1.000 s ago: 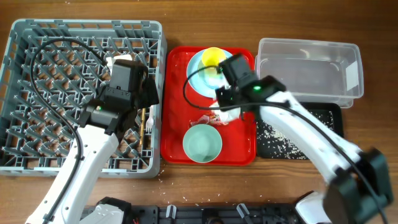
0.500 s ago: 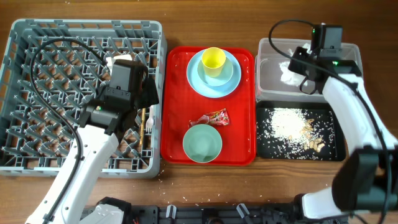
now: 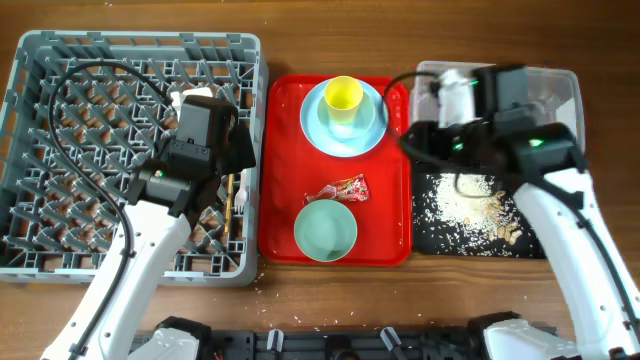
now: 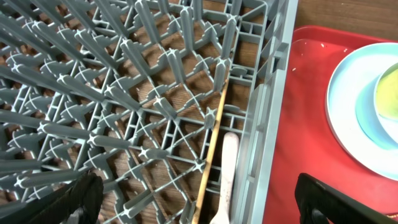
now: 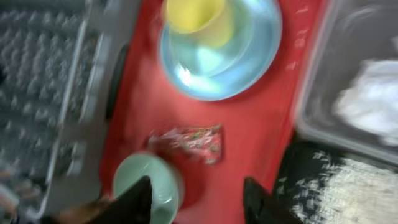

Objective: Sort waste into correct bins and load items into the dishwasher rack

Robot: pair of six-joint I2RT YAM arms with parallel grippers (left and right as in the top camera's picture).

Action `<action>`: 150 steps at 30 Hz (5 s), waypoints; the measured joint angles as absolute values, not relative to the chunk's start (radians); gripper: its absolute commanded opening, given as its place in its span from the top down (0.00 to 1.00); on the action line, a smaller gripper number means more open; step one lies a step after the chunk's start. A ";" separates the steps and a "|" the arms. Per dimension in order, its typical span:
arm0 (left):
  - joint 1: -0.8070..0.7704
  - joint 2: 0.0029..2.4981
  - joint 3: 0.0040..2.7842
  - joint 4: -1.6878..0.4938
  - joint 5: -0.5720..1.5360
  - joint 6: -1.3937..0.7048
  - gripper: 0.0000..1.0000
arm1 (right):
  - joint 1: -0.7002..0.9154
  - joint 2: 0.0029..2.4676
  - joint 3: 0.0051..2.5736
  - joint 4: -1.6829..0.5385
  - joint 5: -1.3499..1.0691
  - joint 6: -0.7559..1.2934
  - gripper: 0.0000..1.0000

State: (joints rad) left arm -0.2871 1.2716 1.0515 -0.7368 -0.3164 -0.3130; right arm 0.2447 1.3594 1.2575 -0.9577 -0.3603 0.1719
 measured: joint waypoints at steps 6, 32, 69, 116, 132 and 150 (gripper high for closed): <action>-0.287 1.272 1.052 -0.736 -0.316 -0.313 0.00 | 0.548 1.432 1.174 -1.122 -0.189 0.426 0.96; -0.287 1.272 1.052 -0.736 -0.316 -0.313 0.00 | 0.616 1.483 0.974 -0.799 -0.062 0.565 0.95; -0.287 1.272 1.052 -0.736 -0.316 -0.313 0.00 | 0.522 1.678 0.874 -0.305 -0.268 -0.385 0.02; -0.287 1.272 1.052 -0.736 -0.316 -0.313 0.00 | -0.023 0.928 1.095 -0.723 -0.045 0.086 0.00; -0.287 1.272 1.052 -0.736 -0.316 -0.313 0.00 | -0.023 1.323 1.095 -0.731 -0.046 0.090 0.00; -0.287 1.272 1.052 -0.736 -0.316 -0.313 0.00 | -0.023 0.402 1.111 -0.741 -0.049 0.091 0.00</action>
State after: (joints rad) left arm -0.2871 1.2716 1.0515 -0.7364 -0.3164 -0.3130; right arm -0.0235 0.4023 1.1107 -0.7410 -0.0490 0.0906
